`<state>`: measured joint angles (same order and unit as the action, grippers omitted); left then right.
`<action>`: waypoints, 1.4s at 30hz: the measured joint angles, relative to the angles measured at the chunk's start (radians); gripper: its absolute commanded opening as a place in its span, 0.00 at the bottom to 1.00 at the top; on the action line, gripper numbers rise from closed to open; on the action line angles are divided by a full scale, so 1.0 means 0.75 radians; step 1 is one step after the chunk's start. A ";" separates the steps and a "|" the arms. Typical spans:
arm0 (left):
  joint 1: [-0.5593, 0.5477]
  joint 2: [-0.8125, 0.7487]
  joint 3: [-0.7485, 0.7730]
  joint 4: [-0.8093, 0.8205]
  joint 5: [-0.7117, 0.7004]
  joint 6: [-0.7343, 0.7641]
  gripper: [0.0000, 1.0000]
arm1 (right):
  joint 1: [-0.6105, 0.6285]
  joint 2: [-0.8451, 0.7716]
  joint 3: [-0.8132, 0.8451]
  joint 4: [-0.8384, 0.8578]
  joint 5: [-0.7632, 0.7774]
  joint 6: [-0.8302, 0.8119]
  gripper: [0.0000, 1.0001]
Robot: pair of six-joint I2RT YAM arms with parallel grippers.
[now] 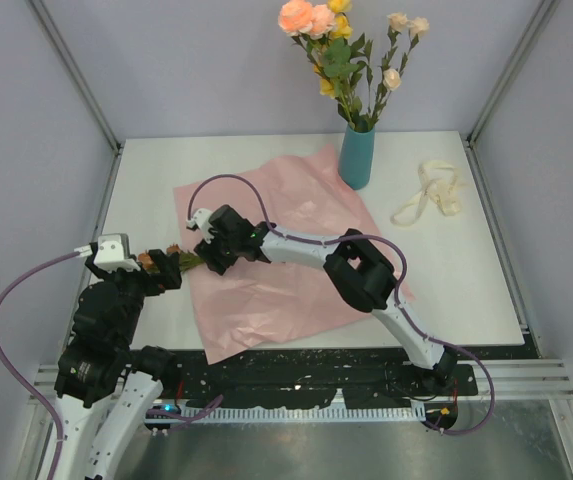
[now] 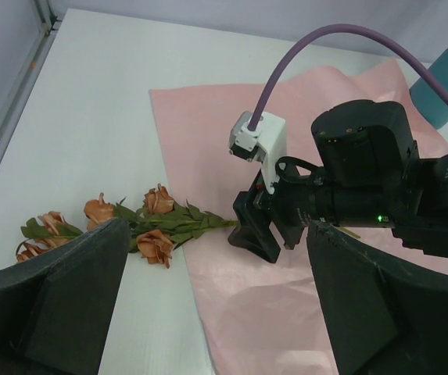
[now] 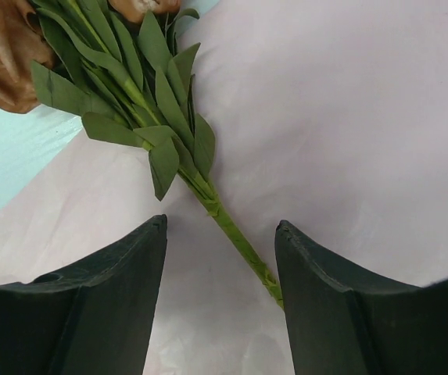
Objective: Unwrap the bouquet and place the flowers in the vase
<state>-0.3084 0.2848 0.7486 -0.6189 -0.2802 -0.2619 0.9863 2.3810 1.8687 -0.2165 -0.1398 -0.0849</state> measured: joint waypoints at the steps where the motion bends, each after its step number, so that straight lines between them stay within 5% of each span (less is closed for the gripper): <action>1: 0.000 0.000 -0.001 0.000 0.000 0.000 0.99 | 0.003 0.001 0.003 -0.003 0.007 -0.001 0.59; 21: -0.001 0.000 -0.002 0.001 -0.001 0.000 0.99 | 0.076 -0.045 -0.132 0.147 0.130 -0.237 0.05; 32: -0.001 -0.001 -0.009 0.003 0.001 0.001 0.99 | 0.064 -0.186 -0.289 0.257 0.028 -0.329 0.05; 42: -0.001 -0.001 -0.030 0.026 0.041 -0.053 0.98 | -0.051 -0.607 -0.675 0.656 -0.065 -0.083 0.05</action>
<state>-0.3088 0.2844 0.7265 -0.5995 -0.2493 -0.3019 0.9482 1.9259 1.3624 0.2752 -0.1883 -0.1474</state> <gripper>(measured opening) 0.976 0.085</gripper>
